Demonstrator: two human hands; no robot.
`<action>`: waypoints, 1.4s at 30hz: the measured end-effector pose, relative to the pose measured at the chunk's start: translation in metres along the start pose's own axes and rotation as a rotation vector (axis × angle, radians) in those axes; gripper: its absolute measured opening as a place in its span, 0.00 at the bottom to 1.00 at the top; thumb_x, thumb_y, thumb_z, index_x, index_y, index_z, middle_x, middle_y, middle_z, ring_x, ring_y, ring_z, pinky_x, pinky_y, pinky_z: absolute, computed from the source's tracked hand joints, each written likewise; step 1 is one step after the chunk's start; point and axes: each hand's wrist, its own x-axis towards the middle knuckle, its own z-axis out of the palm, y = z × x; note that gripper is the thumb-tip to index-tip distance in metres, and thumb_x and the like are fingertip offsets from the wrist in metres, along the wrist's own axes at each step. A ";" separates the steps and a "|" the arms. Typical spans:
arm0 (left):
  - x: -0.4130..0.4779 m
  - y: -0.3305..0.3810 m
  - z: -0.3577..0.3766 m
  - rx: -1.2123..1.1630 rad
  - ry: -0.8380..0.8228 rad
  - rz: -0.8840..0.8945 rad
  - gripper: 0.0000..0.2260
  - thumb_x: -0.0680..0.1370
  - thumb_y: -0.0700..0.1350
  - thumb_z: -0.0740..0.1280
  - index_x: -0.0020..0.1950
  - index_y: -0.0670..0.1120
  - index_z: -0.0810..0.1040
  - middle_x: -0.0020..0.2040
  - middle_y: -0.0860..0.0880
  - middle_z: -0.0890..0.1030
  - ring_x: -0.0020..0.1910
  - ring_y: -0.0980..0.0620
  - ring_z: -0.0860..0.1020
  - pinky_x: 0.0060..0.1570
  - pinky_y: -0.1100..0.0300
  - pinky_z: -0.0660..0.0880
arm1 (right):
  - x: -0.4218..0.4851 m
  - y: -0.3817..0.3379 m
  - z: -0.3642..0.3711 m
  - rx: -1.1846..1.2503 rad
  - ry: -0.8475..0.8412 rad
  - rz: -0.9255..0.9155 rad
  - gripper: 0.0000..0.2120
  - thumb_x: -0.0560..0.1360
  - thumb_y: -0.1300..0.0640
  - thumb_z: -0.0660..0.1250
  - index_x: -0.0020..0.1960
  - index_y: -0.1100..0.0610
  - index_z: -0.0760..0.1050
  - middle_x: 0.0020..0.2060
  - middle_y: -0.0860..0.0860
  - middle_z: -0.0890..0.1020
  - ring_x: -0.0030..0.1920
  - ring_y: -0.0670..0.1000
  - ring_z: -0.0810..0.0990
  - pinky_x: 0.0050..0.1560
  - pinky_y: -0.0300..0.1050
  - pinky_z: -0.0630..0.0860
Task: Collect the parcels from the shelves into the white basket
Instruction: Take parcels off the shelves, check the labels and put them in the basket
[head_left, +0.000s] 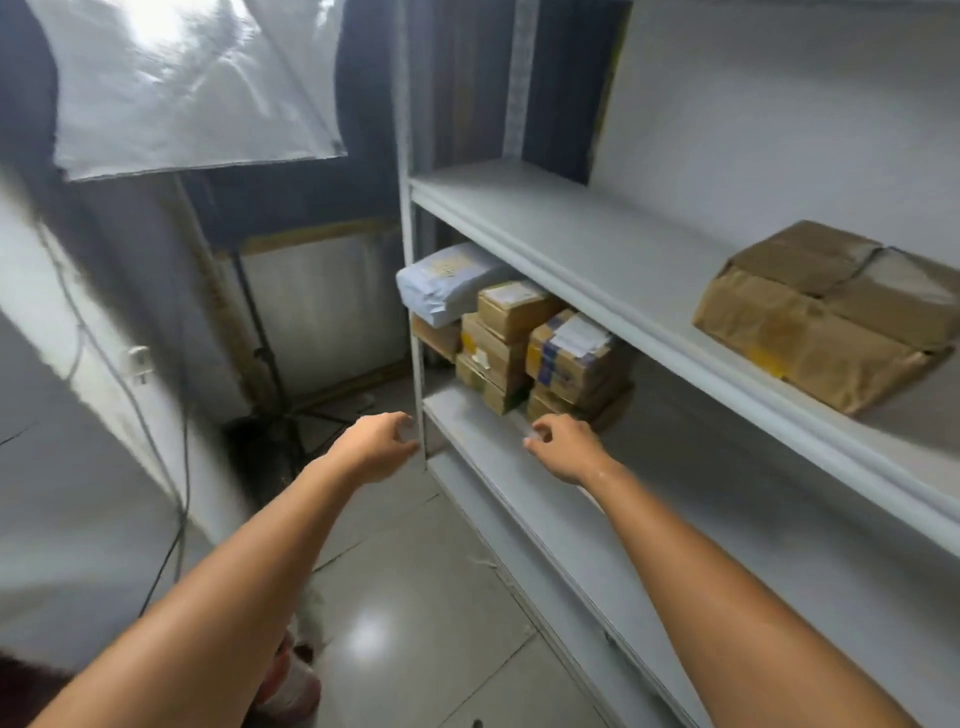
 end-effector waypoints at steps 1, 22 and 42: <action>0.010 0.011 0.004 0.001 -0.007 0.022 0.18 0.76 0.55 0.66 0.65 0.54 0.75 0.59 0.49 0.80 0.57 0.48 0.78 0.56 0.56 0.75 | 0.005 0.011 -0.006 0.043 0.020 0.025 0.22 0.77 0.47 0.66 0.68 0.54 0.72 0.63 0.55 0.77 0.63 0.57 0.76 0.63 0.50 0.73; 0.203 0.158 0.022 -0.609 -0.216 0.380 0.27 0.80 0.54 0.61 0.76 0.44 0.62 0.67 0.43 0.74 0.62 0.46 0.75 0.55 0.54 0.76 | 0.131 0.050 -0.036 0.780 0.568 0.254 0.33 0.75 0.41 0.66 0.75 0.53 0.62 0.68 0.53 0.73 0.67 0.55 0.72 0.65 0.51 0.71; 0.152 0.149 0.014 -0.844 -0.314 0.197 0.11 0.79 0.47 0.66 0.60 0.55 0.72 0.45 0.57 0.81 0.36 0.60 0.82 0.27 0.70 0.75 | 0.087 0.039 -0.024 0.974 0.444 0.103 0.22 0.77 0.56 0.68 0.70 0.52 0.70 0.57 0.47 0.80 0.46 0.38 0.80 0.38 0.30 0.77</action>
